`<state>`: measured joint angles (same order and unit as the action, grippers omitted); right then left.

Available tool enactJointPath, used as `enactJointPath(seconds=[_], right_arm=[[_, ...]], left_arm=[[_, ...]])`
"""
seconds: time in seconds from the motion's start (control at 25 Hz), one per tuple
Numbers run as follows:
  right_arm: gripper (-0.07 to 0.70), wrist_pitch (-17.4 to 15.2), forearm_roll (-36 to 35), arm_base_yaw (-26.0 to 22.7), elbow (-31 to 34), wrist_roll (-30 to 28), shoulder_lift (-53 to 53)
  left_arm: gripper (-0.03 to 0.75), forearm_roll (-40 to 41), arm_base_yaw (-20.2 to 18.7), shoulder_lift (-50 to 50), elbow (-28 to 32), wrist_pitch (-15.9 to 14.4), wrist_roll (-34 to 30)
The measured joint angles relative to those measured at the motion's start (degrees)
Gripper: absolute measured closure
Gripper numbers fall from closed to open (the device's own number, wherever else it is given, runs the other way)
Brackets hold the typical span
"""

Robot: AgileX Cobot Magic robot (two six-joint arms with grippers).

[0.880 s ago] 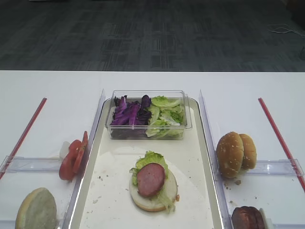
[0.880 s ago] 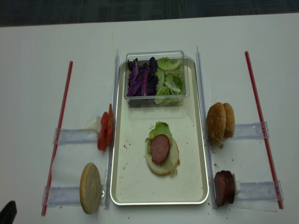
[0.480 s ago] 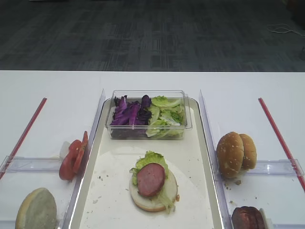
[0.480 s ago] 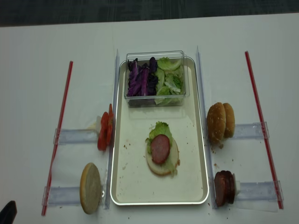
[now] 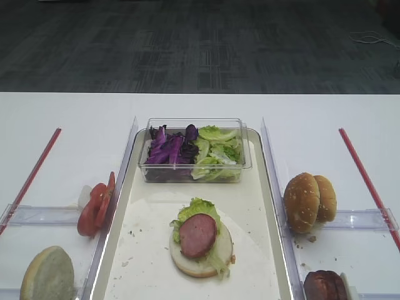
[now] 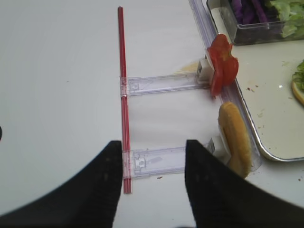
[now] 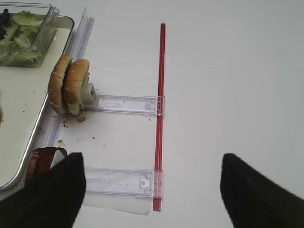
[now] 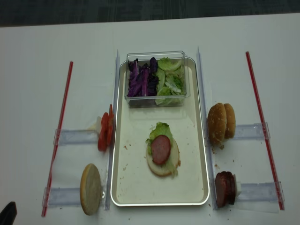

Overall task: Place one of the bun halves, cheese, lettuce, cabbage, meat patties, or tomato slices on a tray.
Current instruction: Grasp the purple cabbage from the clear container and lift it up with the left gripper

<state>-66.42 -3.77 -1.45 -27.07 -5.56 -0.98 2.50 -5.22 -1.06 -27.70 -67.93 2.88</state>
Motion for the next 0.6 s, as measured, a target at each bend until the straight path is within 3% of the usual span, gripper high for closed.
enactJointPath(seconds=[0.4, 0.6], right_arm=[[0.117, 0.0, 0.0, 0.0, 0.0, 0.0, 0.0], [0.171, 0.0, 0.0, 0.0, 0.0, 0.0, 0.0]], left_arm=[[0.419, -0.2, 0.0, 0.6, -0.1, -0.9, -0.9], [0.419, -2.5, 0.0, 10.1, -1.8, -1.1, -1.3]])
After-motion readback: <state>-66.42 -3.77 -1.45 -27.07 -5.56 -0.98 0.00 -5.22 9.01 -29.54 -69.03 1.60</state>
